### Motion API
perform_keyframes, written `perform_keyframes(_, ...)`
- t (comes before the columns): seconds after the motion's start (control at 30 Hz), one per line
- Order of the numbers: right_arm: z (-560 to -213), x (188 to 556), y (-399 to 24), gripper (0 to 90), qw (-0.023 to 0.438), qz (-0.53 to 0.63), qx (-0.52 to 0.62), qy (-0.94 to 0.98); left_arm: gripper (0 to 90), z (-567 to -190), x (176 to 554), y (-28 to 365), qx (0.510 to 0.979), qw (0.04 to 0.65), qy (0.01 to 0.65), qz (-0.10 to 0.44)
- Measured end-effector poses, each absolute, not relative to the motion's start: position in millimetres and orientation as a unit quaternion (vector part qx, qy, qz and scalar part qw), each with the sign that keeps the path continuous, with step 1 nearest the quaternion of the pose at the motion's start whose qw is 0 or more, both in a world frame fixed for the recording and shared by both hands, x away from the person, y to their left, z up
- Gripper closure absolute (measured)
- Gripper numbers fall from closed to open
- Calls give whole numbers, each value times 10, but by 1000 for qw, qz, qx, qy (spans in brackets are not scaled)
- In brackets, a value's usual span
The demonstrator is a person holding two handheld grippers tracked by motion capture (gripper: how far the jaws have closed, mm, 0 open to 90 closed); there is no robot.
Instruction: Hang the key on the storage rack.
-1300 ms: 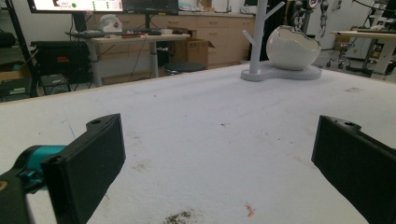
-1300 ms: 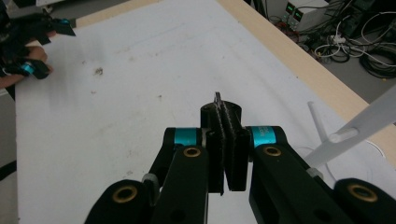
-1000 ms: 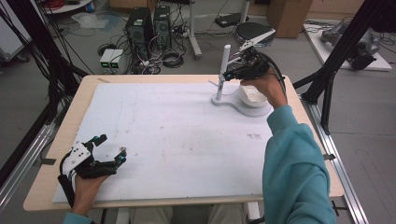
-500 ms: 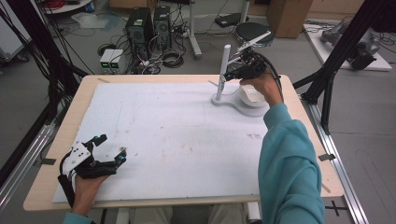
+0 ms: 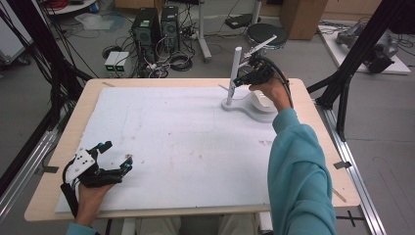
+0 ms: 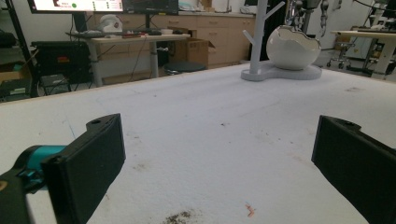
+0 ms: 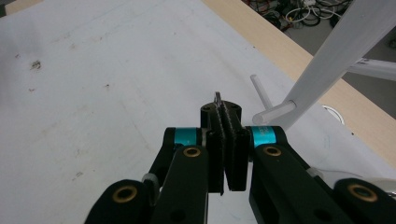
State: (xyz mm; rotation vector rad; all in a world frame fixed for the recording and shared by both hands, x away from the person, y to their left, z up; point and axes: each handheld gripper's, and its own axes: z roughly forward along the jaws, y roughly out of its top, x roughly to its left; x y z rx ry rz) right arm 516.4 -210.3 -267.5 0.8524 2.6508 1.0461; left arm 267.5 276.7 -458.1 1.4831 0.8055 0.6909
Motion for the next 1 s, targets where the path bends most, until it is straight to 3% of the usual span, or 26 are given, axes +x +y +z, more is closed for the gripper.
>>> perform_keyframes(1.0, -2783, 5258, -2184, 891, 91, 358, 313, 875, 32, -4580, 2673, 2765, 644, 611, 349, 300)
